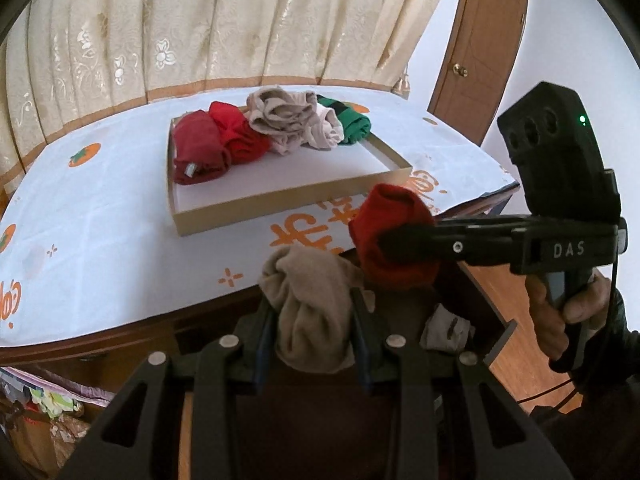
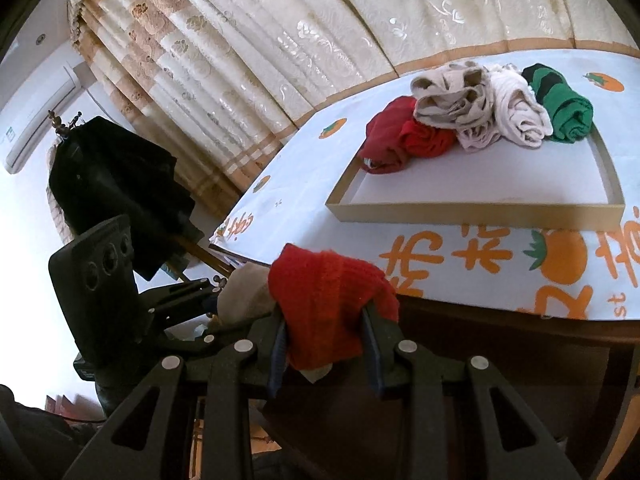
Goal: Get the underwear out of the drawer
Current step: 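Lift both socks out of the drawer and carry them over the white tray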
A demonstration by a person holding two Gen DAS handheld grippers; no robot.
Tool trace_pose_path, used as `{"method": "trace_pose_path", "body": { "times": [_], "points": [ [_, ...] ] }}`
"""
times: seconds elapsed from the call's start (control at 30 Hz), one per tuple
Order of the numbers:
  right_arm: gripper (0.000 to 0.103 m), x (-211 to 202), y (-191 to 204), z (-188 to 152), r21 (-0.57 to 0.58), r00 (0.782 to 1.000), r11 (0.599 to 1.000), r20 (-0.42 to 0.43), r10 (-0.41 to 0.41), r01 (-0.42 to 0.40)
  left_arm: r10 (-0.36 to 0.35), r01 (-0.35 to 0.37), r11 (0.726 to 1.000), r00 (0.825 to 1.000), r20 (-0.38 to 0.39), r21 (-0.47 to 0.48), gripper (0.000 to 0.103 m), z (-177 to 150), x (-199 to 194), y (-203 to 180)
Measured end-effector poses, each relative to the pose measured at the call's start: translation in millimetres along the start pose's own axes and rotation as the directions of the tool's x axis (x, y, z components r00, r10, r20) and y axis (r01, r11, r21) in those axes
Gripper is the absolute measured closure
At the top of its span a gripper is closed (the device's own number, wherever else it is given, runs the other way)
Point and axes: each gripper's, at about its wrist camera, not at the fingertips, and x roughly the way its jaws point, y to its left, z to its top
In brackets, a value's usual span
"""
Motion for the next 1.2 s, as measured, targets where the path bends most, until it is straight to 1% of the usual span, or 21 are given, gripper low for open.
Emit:
{"method": "trace_pose_path", "body": {
  "times": [0.17,0.33,0.47,0.53,0.6,0.7,0.87,1.07,1.2],
  "points": [
    [0.068,2.2,4.3,-10.4,0.006,1.0,1.0,-0.012,-0.004,0.004,0.007,-0.007,1.0,1.0,-0.03,-0.02,0.071,-10.1,4.2,2.8],
    [0.068,2.8,4.2,-21.7,0.024,1.0,1.0,-0.018,-0.012,0.012,0.028,-0.03,0.999,0.998,-0.05,-0.041,0.071,-20.2,8.3,3.1],
    [0.068,5.2,5.1,-30.4,0.046,1.0,0.999,-0.021,-0.008,0.009,0.09,-0.092,0.995,0.994,-0.059,-0.038,0.071,-28.0,7.1,-0.2],
    [0.068,7.1,8.2,-36.6,0.048,1.0,0.999,-0.027,-0.004,0.005,0.15,-0.151,0.988,0.987,-0.065,-0.017,0.071,-32.5,7.5,-3.7],
    [0.068,8.0,11.1,-40.3,0.044,1.0,0.999,-0.025,-0.013,0.014,0.185,-0.186,0.982,0.98,-0.072,-0.012,0.071,-36.9,7.5,-5.2],
    [0.068,7.4,14.7,-46.4,0.053,1.0,0.998,-0.014,-0.012,0.013,0.188,-0.19,0.981,0.979,-0.077,-0.028,0.071,-43.0,5.2,-6.6],
    [0.068,6.2,21.3,-54.6,0.078,1.0,0.997,-0.012,0.019,-0.018,0.227,-0.229,0.973,0.971,-0.077,-0.02,0.071,-51.0,-3.6,-13.1],
    [0.068,7.5,23.6,-64.6,0.09,0.999,0.995,-0.016,0.036,-0.035,0.211,-0.215,0.975,0.974,-0.079,-0.047,0.071,-57.2,-5.5,-10.5],
    [0.068,4.6,22.5,-63.0,0.098,0.999,0.994,-0.005,0.038,-0.038,0.206,-0.211,0.975,0.976,-0.068,-0.074,0.071,-55.1,-4.6,-7.7]
  ]
}}
